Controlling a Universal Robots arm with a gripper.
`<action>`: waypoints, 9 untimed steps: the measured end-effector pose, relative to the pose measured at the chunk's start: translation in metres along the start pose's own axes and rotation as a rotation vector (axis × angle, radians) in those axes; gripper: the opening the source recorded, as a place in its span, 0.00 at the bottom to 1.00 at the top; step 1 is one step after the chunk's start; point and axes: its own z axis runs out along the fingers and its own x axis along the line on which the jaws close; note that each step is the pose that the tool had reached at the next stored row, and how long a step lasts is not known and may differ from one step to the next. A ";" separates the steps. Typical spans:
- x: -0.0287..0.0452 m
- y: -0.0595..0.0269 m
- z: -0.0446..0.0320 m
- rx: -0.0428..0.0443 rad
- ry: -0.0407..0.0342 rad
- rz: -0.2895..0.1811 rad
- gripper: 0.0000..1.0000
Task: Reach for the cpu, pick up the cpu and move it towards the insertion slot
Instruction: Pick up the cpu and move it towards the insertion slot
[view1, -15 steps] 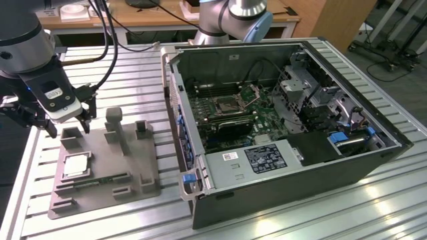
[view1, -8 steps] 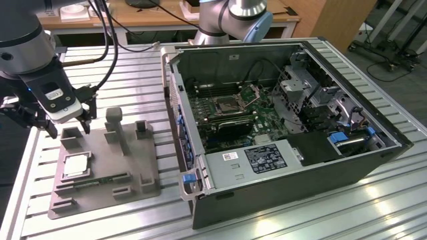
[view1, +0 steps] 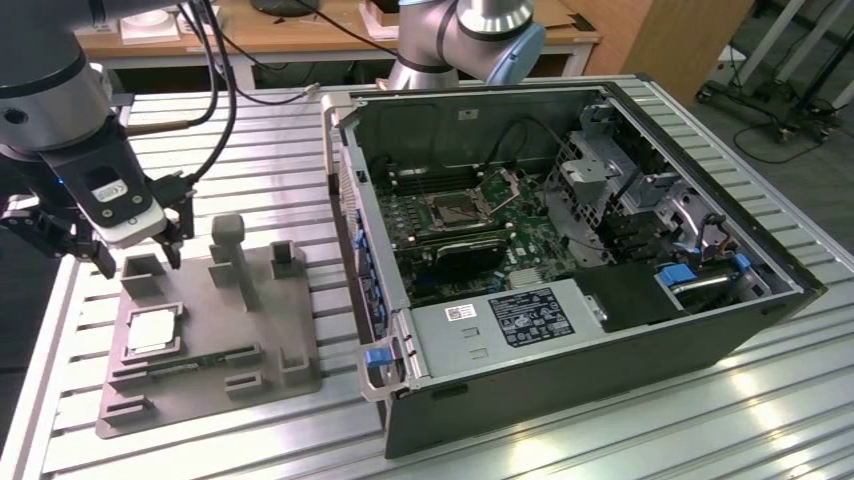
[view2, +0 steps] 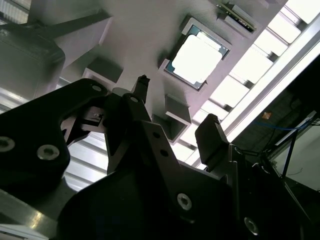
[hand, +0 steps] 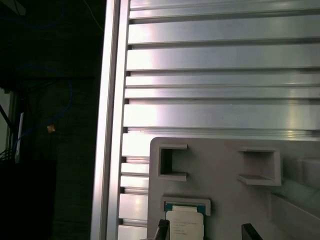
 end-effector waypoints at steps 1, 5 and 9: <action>0.0000 0.0000 0.0002 0.0000 0.0000 0.000 0.65; 0.0000 -0.0001 0.0012 0.0000 0.0001 0.000 0.65; 0.0000 -0.0002 0.0021 0.0000 0.0000 0.000 0.65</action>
